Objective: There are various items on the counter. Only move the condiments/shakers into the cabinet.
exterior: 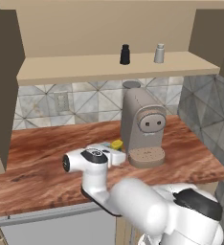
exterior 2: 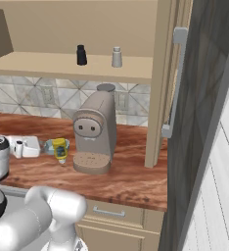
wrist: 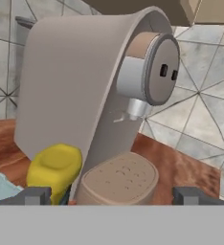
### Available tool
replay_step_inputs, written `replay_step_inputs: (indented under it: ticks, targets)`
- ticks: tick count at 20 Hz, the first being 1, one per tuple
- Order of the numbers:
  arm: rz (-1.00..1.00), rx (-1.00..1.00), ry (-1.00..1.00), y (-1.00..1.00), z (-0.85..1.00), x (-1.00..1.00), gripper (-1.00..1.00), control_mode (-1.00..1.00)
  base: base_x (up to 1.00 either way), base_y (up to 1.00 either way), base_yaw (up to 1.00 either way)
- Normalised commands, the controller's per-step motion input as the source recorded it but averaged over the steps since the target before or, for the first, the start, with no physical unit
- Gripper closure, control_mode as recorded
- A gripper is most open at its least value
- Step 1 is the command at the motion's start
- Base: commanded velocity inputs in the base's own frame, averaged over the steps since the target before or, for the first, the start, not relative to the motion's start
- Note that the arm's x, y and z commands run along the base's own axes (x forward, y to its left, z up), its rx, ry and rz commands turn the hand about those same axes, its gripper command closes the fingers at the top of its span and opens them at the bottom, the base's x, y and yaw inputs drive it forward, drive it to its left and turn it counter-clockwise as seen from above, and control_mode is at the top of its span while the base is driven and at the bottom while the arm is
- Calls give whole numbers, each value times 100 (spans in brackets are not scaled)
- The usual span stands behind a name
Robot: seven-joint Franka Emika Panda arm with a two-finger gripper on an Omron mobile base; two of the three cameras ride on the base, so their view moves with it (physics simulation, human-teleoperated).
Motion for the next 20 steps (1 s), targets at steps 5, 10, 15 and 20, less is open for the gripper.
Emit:
replay_step_inputs:
  ticks: [5, 10, 15, 20]
  targets:
    - [0, 0, 4, 0, -11, 19, -100, -100, 0, 0, 0]
    - [0, -2, 5, 0, -16, 12, -100, -100, 0, 0, 0]
    - [0, -2, 4, 0, -17, 16, -100, -100, 0, 0, 0]
    - [0, 0, 3, 0, -13, 14, -100, -100, 0, 0, 0]
